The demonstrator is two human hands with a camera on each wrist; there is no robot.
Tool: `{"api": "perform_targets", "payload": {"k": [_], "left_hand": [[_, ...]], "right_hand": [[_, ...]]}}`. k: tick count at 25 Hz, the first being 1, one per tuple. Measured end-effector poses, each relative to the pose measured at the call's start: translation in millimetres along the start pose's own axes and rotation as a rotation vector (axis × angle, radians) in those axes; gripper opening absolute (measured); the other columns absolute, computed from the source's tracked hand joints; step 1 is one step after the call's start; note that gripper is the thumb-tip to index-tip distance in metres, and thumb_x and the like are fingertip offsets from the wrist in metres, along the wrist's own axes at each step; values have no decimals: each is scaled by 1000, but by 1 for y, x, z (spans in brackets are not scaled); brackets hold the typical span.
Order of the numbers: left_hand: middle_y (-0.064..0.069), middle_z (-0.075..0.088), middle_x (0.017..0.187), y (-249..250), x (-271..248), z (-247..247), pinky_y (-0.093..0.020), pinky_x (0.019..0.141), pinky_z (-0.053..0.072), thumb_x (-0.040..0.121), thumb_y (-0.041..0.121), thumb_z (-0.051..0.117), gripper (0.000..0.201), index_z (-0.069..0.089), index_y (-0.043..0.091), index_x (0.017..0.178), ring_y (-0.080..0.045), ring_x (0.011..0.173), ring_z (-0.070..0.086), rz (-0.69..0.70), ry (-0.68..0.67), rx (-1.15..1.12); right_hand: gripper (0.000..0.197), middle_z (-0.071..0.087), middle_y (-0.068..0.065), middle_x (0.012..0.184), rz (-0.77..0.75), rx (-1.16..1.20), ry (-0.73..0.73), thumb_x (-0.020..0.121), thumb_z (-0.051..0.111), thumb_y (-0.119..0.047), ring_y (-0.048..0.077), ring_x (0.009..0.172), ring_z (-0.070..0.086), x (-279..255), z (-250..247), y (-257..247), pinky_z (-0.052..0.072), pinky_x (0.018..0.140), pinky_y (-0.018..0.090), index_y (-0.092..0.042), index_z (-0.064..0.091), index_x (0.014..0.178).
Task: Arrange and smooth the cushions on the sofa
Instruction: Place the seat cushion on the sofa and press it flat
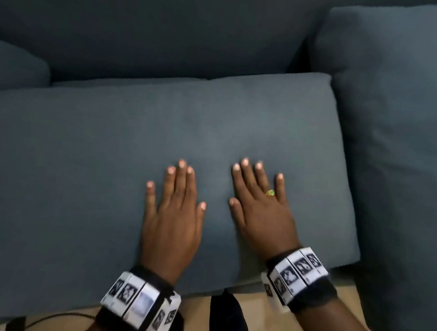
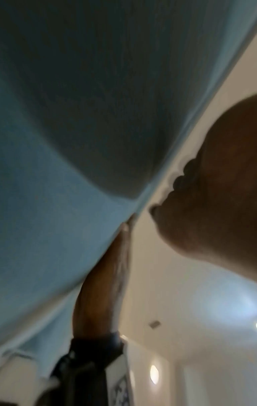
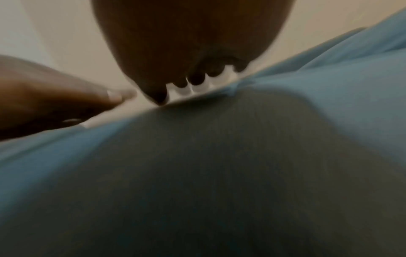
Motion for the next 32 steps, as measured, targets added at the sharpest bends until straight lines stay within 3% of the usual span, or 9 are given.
{"api": "perform_targets", "payload": {"k": [5,8,12,15,18,23,26,30,32], "left_hand": [[-7,-7,167,-61,-20,-12,-63,121,-6,107,41,23,66,2,9,161,-29,156,-2,-44,76,-68],[-4,2,170,-122,-38,-5,-68,118,11,106,42,40,71,9,12,161,-24,156,9,-100,-2,-16],[-1,-8,168,-191,-66,1,-63,121,-9,106,42,20,64,8,11,162,-26,157,-1,-182,40,-128],[-1,-3,170,-234,-86,14,-68,119,14,104,47,16,67,10,13,162,-24,157,3,-249,-11,-155],[-1,-15,167,-277,-104,6,-57,124,-6,107,42,22,66,-1,13,161,-26,156,-10,-335,147,-319],[-2,-8,169,-314,-134,48,-54,124,13,105,49,0,66,-1,15,161,-22,157,1,-391,69,-393],[7,-16,167,-337,-147,42,-45,127,-3,108,40,17,61,-1,17,162,-17,156,-11,-551,210,-537],[9,-21,165,-320,-185,74,-60,123,8,103,57,2,65,-12,25,157,-15,154,-15,-590,74,-533],[10,-21,166,-328,-193,73,-54,126,-2,105,48,15,64,-12,26,159,-13,153,-18,-681,225,-674]], "right_hand": [[65,1,3,168,-52,44,101,104,38,-35,30,157,4,8,1,-89,12,125,58,-16,15,162],[70,6,3,170,-20,-67,-86,101,27,-49,29,157,9,17,30,-138,21,118,65,-19,15,162],[66,-2,2,168,-141,9,23,105,36,-40,28,157,-1,29,28,-192,10,125,55,-17,13,163],[70,7,7,170,-192,-123,-105,101,28,-47,30,157,6,41,55,-240,15,120,67,-15,15,162],[69,1,9,169,-331,-80,-55,106,29,-47,31,157,-1,45,65,-291,4,124,62,-13,10,163],[74,8,2,170,-419,-196,-162,102,49,-51,24,157,9,45,107,-352,8,119,67,-19,19,162],[68,-2,4,169,-513,-121,-48,104,40,-36,25,157,-2,33,108,-378,-5,121,66,-17,11,163],[73,12,-2,169,-616,-202,-77,100,56,-43,19,156,13,1,121,-376,5,124,59,-22,23,161],[71,10,2,169,-636,-148,-30,100,51,-40,22,157,9,-7,119,-369,3,123,62,-19,22,161]]}}
Point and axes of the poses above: each hand's wrist, its own x-axis towards the middle knuckle, its own z-axis out of the palm, y = z × x, the point moved 3 cm from there along x, towards the middle knuckle
